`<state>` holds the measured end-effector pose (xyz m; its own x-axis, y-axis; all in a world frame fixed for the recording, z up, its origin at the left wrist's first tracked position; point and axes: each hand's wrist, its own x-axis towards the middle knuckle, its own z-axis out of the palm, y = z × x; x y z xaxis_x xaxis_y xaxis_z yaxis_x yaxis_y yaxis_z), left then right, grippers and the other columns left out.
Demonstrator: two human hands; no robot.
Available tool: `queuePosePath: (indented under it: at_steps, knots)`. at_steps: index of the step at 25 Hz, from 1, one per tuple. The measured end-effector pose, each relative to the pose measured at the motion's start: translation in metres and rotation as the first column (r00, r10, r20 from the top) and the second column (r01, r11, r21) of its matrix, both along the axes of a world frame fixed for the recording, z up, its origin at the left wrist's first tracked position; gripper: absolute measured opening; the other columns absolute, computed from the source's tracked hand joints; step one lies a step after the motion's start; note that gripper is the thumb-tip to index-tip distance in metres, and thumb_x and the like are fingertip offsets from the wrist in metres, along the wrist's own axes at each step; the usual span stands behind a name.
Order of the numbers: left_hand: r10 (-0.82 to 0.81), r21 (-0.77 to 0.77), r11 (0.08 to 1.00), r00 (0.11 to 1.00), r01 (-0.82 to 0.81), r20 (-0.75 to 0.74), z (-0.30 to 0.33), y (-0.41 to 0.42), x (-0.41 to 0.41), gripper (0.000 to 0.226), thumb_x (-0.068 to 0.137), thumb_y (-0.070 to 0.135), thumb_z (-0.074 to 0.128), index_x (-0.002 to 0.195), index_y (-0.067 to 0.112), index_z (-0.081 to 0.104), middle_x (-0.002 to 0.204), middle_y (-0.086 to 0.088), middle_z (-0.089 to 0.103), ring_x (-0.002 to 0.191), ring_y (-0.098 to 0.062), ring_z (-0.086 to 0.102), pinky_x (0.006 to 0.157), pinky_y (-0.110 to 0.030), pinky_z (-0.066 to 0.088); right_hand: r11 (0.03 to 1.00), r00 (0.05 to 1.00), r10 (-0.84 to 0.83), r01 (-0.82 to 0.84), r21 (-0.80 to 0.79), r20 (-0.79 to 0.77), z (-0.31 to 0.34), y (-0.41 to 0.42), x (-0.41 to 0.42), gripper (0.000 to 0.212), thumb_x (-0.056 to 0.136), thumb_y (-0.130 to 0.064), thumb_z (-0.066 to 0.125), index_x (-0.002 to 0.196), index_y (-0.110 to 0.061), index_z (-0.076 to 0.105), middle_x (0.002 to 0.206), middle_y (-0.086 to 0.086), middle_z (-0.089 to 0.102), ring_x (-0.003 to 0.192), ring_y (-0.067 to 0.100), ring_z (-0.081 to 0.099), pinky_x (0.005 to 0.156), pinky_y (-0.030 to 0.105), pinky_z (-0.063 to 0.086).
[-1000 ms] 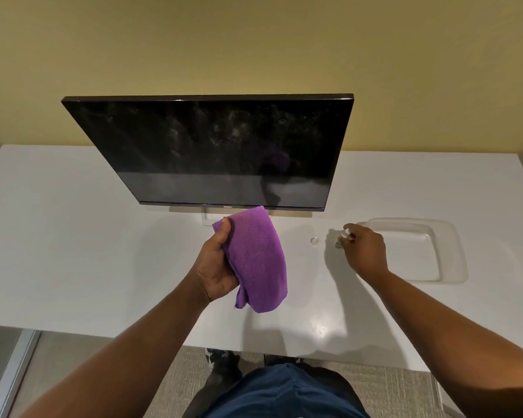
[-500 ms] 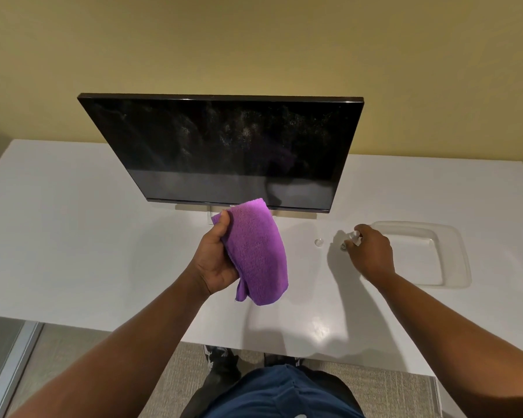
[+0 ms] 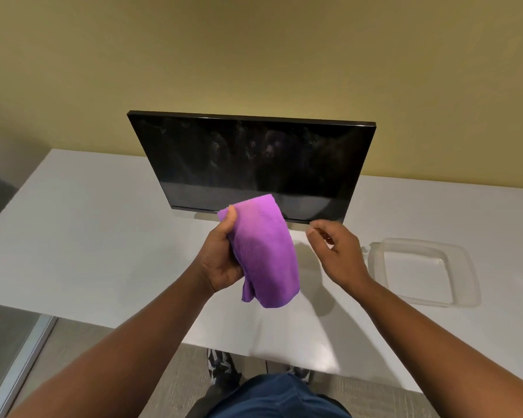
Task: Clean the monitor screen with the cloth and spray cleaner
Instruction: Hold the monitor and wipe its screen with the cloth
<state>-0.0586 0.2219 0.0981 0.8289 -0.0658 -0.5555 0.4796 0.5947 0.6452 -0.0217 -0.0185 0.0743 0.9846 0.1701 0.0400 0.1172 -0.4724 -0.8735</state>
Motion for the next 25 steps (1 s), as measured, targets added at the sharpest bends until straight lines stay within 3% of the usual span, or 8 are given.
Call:
queuePosePath:
  at_steps: [3, 5, 8, 12, 16, 20, 25]
  knots:
    - [0.001, 0.024, 1.0, 1.0, -0.002, 0.007, 0.016, 0.006, -0.007, 0.053, 0.094, 0.067, 0.052, 0.115, 0.026, 0.079, 0.119, -0.013, 0.075, 0.107, -0.032, 0.074, 0.083, -0.048, 0.061, 0.934, 0.927, 0.217, -0.106, 0.342, -0.306, 0.036, 0.04, -0.007, 0.032, 0.089, -0.062, 0.054, 0.096, -0.036, 0.073, 0.095, -0.014, 0.073, 0.088, 0.006, 0.069, 0.074, 0.021, 0.055]
    - [-0.013, 0.071, 0.997, 1.0, 0.012, 0.013, 0.026, 0.012, -0.012, 0.059, 0.092, 0.07, 0.053, 0.122, 0.024, 0.075, 0.121, -0.016, 0.074, 0.11, -0.035, 0.073, 0.084, -0.049, 0.06, 0.876, 0.872, 0.323, -0.127, 0.465, -0.369, 0.049, 0.057, -0.012, 0.034, 0.086, -0.065, 0.062, 0.095, -0.034, 0.073, 0.095, -0.009, 0.073, 0.087, 0.008, 0.071, 0.071, 0.023, 0.056]
    - [-0.069, 0.154, 0.986, 0.997, 0.066, 0.014, 0.04, 0.028, -0.016, 0.073, 0.088, 0.076, 0.051, 0.133, 0.022, 0.064, 0.123, -0.018, 0.072, 0.112, -0.04, 0.071, 0.086, -0.052, 0.059, 0.803, 0.841, 0.38, -0.093, 0.588, -0.385, 0.06, 0.083, -0.019, 0.035, 0.087, -0.051, 0.075, 0.111, -0.024, 0.072, 0.108, 0.002, 0.075, 0.098, 0.024, 0.075, 0.075, 0.032, 0.06]
    - [-0.068, 0.181, 0.982, 0.996, 0.057, 0.053, 0.045, 0.062, -0.025, 0.069, 0.092, 0.073, 0.049, 0.136, 0.022, 0.063, 0.129, -0.019, 0.069, 0.116, -0.043, 0.069, 0.093, -0.057, 0.057, 0.777, 0.849, 0.335, -0.004, 0.63, -0.408, 0.068, 0.121, -0.03, 0.032, 0.088, -0.041, 0.075, 0.116, -0.023, 0.071, 0.11, 0.005, 0.075, 0.099, 0.029, 0.075, 0.074, 0.036, 0.061]
    - [-0.169, 0.189, 0.972, 0.976, 0.141, 0.14, 0.045, 0.111, -0.037, 0.052, 0.095, 0.047, 0.066, 0.139, 0.018, 0.06, 0.135, -0.019, 0.066, 0.122, -0.041, 0.065, 0.099, -0.056, 0.055, 0.719, 0.856, 0.206, 0.195, 0.667, -0.473, 0.074, 0.17, -0.04, 0.03, 0.091, -0.035, 0.075, 0.116, -0.019, 0.069, 0.114, 0.012, 0.074, 0.097, 0.033, 0.075, 0.076, 0.045, 0.062]
    - [-0.275, 0.189, 0.952, 0.945, 0.242, 0.174, 0.049, 0.175, -0.047, 0.054, 0.086, 0.028, 0.078, 0.137, 0.024, 0.06, 0.134, -0.014, 0.067, 0.121, -0.037, 0.067, 0.096, -0.054, 0.057, 0.596, 0.766, 0.187, 0.409, 0.691, -0.615, 0.082, 0.225, -0.05, 0.041, 0.088, -0.034, 0.076, 0.124, -0.017, 0.064, 0.114, 0.018, 0.073, 0.09, 0.034, 0.074, 0.076, 0.049, 0.06]
    - [-0.31, 0.119, 0.949, 0.932, 0.292, 0.189, 0.061, 0.235, -0.048, 0.062, 0.081, 0.026, 0.084, 0.137, 0.035, 0.059, 0.135, -0.016, 0.063, 0.113, -0.039, 0.07, 0.081, -0.047, 0.06, 0.456, 0.728, 0.262, 0.485, 0.746, -0.633, 0.085, 0.29, -0.069, 0.056, 0.072, -0.043, 0.086, 0.12, -0.019, 0.069, 0.105, 0.018, 0.073, 0.085, 0.033, 0.074, 0.079, 0.049, 0.057]
